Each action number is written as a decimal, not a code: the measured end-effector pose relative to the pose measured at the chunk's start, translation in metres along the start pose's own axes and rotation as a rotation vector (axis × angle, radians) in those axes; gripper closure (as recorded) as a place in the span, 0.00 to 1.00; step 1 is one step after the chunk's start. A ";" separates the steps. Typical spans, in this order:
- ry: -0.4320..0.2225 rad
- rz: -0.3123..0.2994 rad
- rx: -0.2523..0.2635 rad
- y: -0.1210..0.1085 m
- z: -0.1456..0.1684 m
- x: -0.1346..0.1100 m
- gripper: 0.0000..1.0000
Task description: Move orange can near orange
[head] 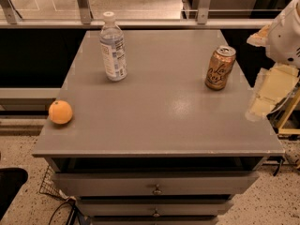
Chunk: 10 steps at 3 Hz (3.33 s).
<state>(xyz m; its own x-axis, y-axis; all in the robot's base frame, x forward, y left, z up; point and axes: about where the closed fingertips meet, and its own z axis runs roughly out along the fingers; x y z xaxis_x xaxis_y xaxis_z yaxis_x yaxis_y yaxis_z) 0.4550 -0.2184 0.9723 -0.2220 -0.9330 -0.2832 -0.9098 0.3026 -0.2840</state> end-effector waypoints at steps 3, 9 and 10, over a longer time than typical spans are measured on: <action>-0.501 0.228 0.197 -0.079 0.085 0.044 0.00; -0.865 0.420 0.192 -0.111 0.123 0.005 0.00; -0.935 0.404 0.192 -0.125 0.127 0.003 0.00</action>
Offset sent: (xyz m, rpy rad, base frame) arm 0.1216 -0.0652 -0.0641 0.5788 -0.4235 -0.1457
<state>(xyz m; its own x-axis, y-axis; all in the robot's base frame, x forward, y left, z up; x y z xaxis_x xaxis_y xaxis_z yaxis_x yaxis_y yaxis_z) 0.6127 -0.2340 0.8911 -0.0627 -0.2566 -0.9645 -0.7383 0.6621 -0.1282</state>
